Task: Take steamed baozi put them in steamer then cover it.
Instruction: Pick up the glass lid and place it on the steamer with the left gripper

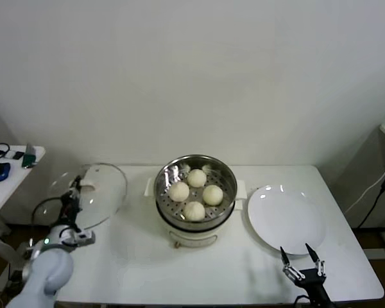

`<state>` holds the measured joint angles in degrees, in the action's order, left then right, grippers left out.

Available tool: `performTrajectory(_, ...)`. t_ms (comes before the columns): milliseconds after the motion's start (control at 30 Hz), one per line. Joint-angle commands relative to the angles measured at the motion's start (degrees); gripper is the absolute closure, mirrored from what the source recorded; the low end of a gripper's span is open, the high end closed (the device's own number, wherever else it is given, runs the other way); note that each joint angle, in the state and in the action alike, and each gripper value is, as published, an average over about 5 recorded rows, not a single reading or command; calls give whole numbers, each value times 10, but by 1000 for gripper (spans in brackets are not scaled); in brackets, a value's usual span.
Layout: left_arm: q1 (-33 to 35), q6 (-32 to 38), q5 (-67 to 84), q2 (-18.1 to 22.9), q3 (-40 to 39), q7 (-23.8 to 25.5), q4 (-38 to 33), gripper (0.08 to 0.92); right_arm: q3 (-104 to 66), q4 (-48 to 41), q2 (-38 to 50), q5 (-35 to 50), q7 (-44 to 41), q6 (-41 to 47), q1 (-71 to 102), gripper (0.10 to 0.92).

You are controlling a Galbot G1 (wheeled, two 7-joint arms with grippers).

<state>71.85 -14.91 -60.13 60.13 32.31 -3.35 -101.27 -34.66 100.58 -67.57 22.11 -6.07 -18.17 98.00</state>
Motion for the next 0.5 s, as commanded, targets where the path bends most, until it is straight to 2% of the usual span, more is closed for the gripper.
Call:
performTrajectory(33, -66, -225, 96, -66, -155, 86, -198, 852, -1, 4, -2, -28, 7, 2, -2, 203)
performTrajectory(267, -177, -291, -39, 43, -314, 146, -160, 852, 0, -1, -10, -31, 7, -11, -14, 203)
performTrajectory(500, -222, -301, -158, 152, -381, 205, -106, 852, 0, -11, -8, -34, 7, -22, -26, 203)
